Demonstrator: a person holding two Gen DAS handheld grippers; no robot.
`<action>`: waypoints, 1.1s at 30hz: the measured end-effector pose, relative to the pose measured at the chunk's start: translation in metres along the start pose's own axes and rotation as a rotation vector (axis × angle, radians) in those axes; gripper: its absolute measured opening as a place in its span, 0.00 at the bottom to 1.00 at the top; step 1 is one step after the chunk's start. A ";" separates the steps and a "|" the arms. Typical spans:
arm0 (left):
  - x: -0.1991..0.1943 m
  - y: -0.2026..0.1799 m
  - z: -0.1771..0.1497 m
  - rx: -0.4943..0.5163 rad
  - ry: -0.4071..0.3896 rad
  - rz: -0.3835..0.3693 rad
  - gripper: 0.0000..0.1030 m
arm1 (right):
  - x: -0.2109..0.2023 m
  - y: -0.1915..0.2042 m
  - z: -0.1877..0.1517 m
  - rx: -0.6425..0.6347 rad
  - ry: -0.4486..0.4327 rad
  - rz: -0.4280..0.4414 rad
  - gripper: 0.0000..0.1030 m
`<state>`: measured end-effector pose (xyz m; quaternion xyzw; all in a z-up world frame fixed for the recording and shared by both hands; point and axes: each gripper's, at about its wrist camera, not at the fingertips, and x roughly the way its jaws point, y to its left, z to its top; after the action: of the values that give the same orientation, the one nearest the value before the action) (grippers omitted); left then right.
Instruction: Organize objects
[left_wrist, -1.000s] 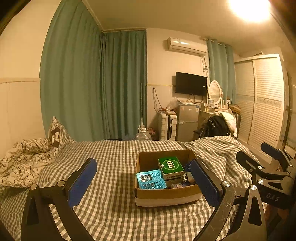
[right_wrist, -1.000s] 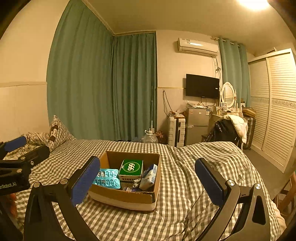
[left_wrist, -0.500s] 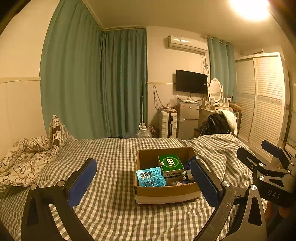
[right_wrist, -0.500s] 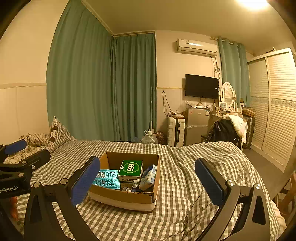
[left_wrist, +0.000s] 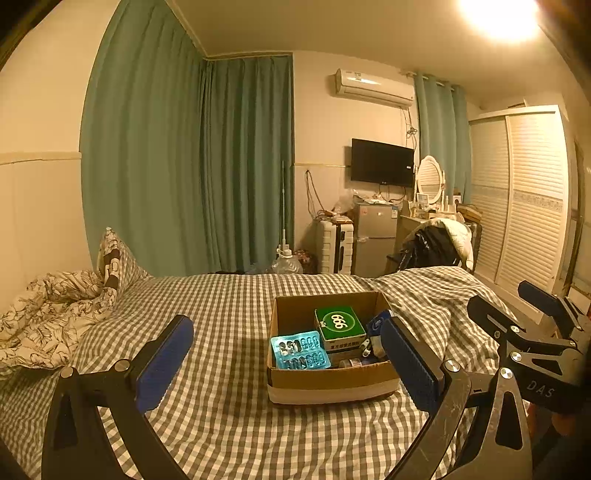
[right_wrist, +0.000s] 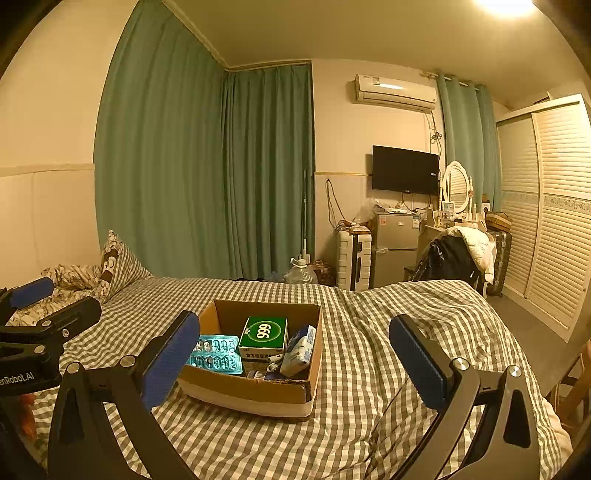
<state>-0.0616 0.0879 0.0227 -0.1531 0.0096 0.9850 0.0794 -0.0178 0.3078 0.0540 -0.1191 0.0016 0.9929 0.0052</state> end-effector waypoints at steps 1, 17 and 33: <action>-0.001 0.001 0.000 -0.001 -0.003 0.002 1.00 | -0.001 0.000 0.000 0.000 -0.003 0.001 1.00; -0.002 0.004 -0.002 0.002 -0.003 0.007 1.00 | 0.001 0.003 -0.001 -0.007 0.002 0.001 1.00; -0.002 0.004 -0.003 0.006 0.003 0.007 1.00 | 0.003 0.001 -0.003 -0.014 0.008 0.000 1.00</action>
<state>-0.0597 0.0836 0.0204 -0.1543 0.0132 0.9850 0.0763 -0.0200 0.3064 0.0501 -0.1231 -0.0055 0.9924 0.0041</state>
